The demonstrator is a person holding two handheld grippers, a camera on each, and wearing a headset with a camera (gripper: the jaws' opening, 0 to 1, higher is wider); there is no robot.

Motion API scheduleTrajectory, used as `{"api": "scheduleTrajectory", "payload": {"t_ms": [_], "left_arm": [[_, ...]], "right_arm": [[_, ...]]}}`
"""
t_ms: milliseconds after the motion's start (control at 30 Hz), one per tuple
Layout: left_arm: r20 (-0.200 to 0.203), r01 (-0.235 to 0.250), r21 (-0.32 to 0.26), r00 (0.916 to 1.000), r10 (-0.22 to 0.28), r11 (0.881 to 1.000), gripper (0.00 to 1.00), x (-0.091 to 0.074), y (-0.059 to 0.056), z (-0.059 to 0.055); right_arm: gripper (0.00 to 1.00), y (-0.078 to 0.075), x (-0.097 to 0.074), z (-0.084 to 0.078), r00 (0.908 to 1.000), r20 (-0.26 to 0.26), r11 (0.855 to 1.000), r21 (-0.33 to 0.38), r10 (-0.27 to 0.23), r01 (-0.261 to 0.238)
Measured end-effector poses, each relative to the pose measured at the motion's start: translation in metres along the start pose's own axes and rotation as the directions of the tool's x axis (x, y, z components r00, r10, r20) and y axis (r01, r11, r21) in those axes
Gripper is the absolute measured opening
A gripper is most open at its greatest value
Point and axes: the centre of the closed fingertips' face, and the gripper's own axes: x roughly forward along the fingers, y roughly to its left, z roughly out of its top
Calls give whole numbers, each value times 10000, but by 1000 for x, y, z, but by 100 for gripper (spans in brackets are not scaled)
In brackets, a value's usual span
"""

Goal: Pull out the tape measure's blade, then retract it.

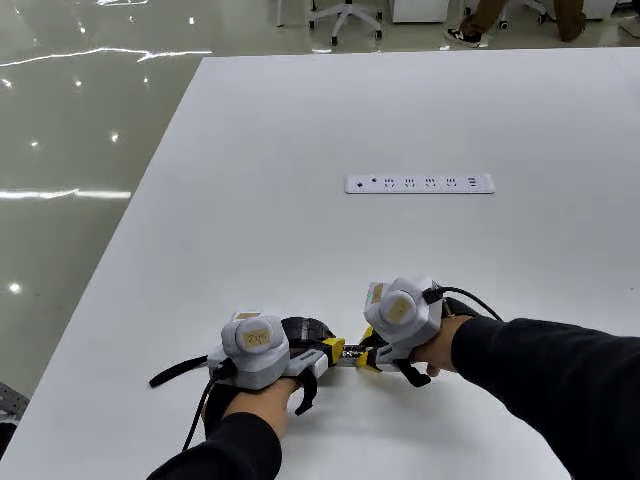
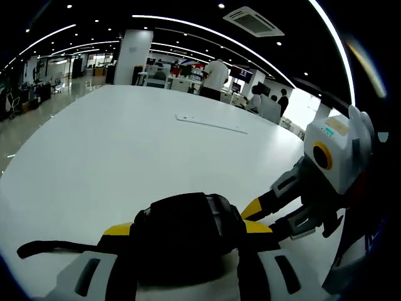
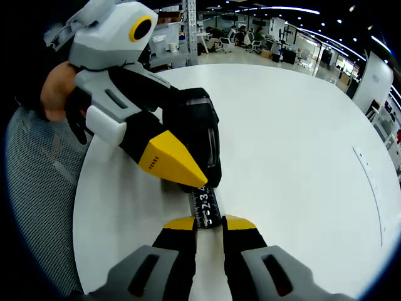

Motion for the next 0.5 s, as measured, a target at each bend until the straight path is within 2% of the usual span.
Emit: {"api": "scheduleTrajectory", "payload": {"t_ms": [367, 500], "left_arm": [[-46, 72, -19, 10000, -72, 10000, 61, 0, 0, 0], [-67, 72, -43, 10000, -72, 10000, 61, 0, 0, -1]], "right_arm": [[11, 8, 11, 17, 9991, 418, 9998, -160, 86, -79], [11, 8, 14, 19, 9991, 410, 9995, -290, 144, -132]]}}
